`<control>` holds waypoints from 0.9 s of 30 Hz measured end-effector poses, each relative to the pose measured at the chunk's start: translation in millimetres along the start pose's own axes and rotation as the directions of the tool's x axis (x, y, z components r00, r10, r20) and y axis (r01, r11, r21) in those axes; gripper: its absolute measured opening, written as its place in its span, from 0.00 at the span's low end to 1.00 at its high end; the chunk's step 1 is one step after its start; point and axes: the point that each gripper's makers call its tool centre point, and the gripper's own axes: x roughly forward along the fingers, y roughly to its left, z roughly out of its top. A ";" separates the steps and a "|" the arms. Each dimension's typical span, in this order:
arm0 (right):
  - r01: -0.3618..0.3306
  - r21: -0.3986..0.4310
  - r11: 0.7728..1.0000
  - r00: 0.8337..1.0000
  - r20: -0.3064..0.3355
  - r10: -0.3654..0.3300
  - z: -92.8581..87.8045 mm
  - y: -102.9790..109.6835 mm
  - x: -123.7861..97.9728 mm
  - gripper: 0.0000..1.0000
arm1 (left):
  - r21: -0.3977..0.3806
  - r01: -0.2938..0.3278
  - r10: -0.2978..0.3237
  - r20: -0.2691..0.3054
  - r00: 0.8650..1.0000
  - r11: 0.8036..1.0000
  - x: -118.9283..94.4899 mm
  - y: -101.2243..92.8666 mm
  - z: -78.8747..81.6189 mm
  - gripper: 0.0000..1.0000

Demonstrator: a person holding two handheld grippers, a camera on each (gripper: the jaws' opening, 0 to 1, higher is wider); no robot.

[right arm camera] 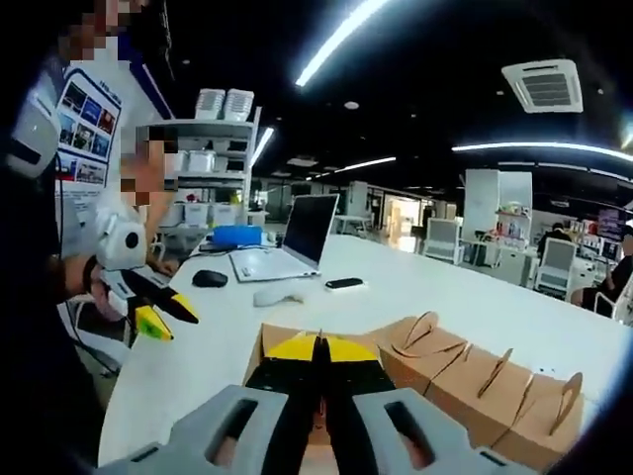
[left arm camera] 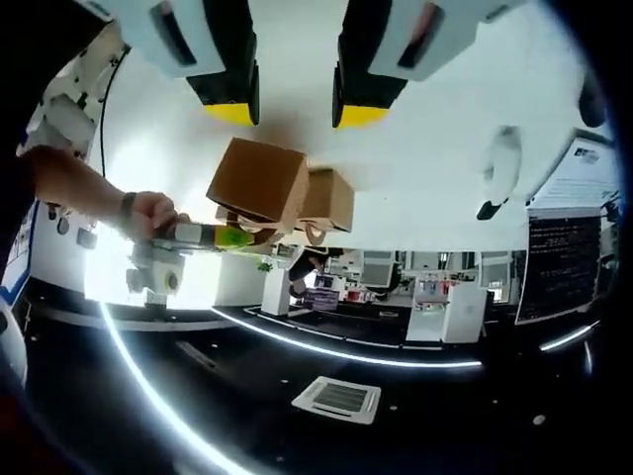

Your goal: Pick up one paper box from the group, open the paper box, and remove the item inside

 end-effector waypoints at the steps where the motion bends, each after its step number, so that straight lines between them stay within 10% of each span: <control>1: -0.014 -0.013 1.000 1.000 0.000 0.014 1.1 1.9 -1.4 0.02 | 0.002 -0.001 0.001 -0.002 1.000 1.000 0.4 -0.2 -0.4 0.32; 27: -0.162 -0.131 0.978 0.987 -0.040 0.158 -4.8 2.9 -6.0 0.02 | 0.000 0.005 -0.005 -0.008 1.000 1.000 4.5 -2.9 -1.4 0.31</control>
